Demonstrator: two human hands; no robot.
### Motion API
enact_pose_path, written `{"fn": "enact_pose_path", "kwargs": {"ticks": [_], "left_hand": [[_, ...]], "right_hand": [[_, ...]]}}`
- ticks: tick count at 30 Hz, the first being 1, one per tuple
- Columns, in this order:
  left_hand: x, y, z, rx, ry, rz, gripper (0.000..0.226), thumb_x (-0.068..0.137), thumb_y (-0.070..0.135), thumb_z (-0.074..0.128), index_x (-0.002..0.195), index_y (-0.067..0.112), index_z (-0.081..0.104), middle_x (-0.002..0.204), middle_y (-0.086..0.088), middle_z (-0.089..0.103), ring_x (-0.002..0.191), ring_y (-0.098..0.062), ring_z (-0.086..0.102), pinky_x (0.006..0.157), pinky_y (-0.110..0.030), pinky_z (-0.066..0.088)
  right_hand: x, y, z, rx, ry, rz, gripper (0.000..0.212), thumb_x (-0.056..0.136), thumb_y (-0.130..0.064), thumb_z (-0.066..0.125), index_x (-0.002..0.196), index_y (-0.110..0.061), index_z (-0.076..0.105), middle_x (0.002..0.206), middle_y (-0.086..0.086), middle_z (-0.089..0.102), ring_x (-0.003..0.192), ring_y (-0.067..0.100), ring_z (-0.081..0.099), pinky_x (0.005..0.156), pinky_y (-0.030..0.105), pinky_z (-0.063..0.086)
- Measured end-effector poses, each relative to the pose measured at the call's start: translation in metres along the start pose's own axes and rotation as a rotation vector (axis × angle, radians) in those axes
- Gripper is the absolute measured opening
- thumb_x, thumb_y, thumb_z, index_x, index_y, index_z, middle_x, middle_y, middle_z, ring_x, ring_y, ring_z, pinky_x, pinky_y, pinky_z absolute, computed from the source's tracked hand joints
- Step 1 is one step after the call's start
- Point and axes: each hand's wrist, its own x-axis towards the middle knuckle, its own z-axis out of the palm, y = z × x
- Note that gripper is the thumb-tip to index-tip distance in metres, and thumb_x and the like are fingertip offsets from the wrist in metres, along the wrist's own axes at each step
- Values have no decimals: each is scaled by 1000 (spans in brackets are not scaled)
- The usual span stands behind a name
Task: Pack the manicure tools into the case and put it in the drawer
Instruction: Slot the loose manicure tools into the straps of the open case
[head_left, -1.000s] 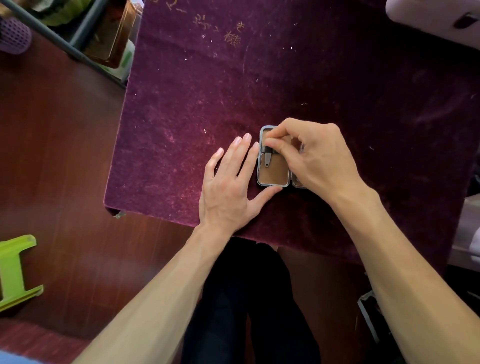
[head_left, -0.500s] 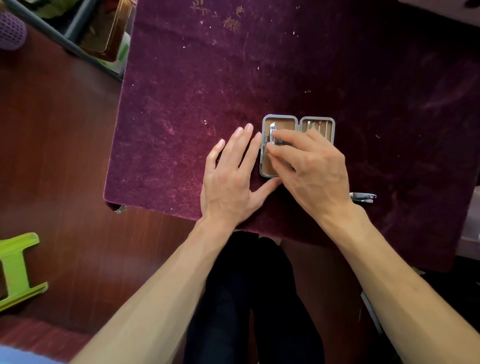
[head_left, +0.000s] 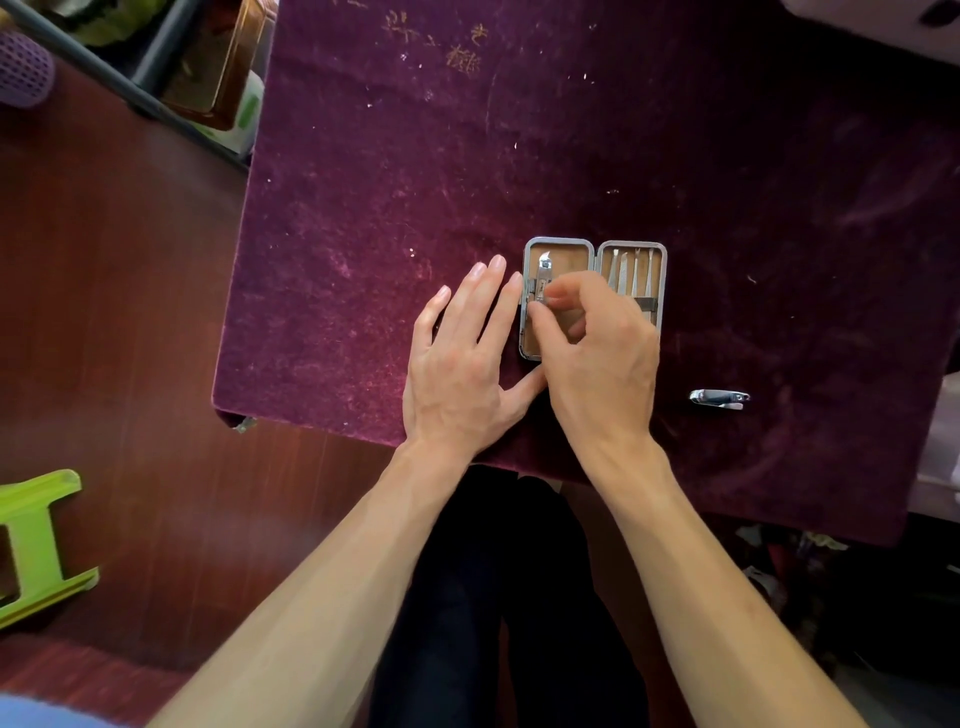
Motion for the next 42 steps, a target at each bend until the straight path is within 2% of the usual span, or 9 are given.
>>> {"fn": "enact_pose_path", "kwargs": {"ticks": [17, 21, 23, 26, 31, 33, 37, 40, 42], "left_hand": [[2, 1, -2, 17, -14, 6, 75, 95, 60, 54, 154, 14, 46, 164, -4, 40, 153, -19, 37, 125, -43, 30], [2, 2, -5, 16, -30, -2, 76, 99, 65, 44, 154, 14, 46, 164, -4, 40, 154, -18, 36, 126, -42, 29], [3, 3, -7, 19, -36, -6, 79, 99, 69, 35, 154, 13, 46, 164, -5, 40, 154, -18, 36, 126, -43, 29], [2, 3, -7, 32, -46, -6, 84, 97, 74, 41, 155, 12, 44, 165, -4, 39, 154, -18, 36, 126, -42, 28], [2, 5, -9, 21, -46, -9, 85, 97, 74, 45, 156, 13, 43, 165, -4, 38, 154, -19, 35, 126, -40, 24], [3, 5, -11, 7, -49, -7, 86, 97, 74, 45, 156, 12, 41, 166, -4, 37, 155, -19, 34, 126, -40, 23], [4, 5, -14, -98, -73, -28, 87, 95, 67, 58, 157, 9, 38, 166, -8, 35, 155, -24, 32, 127, -41, 22], [4, 20, -22, -316, 12, -5, 78, 92, 50, 71, 152, 6, 46, 156, -17, 42, 145, -32, 39, 122, -41, 31], [0, 39, -28, -398, 86, 78, 59, 92, 38, 72, 140, 8, 57, 137, -13, 57, 125, -27, 52, 110, -35, 42]], "right_hand": [[3, -4, 1, 42, -21, 110, 11, 97, -17, 74, 107, -16, 79, 94, -5, 78, 82, 18, 70, 84, 40, 59], [0, -1, -7, 80, -39, 78, 13, 96, -19, 76, 108, -14, 79, 96, -4, 78, 83, 16, 70, 81, 40, 60], [-3, 5, -17, 114, -36, 62, 15, 96, -21, 77, 110, -16, 79, 98, -5, 77, 79, 11, 68, 77, 36, 61], [-11, 26, -44, 96, 7, 50, 16, 96, -22, 76, 111, -20, 79, 96, -9, 74, 76, 5, 63, 75, 28, 58], [-22, 82, -99, -77, -14, 109, 26, 96, -21, 77, 123, -22, 77, 109, -9, 70, 97, 15, 68, 85, 36, 59], [-24, 100, -115, -153, -102, 141, 36, 94, -28, 80, 129, -24, 75, 117, -11, 63, 109, 15, 61, 90, 30, 52], [-27, 120, -125, -200, -222, 139, 35, 90, -34, 83, 123, -25, 79, 118, -12, 59, 113, 9, 51, 88, 6, 34], [-30, 127, -122, -186, -200, 137, 22, 90, -34, 83, 111, -28, 83, 114, -14, 61, 108, 3, 50, 84, 5, 34], [-31, 128, -119, -166, -190, 154, 16, 90, -34, 84, 105, -29, 83, 110, -13, 61, 106, 4, 52, 83, 7, 36]]}}
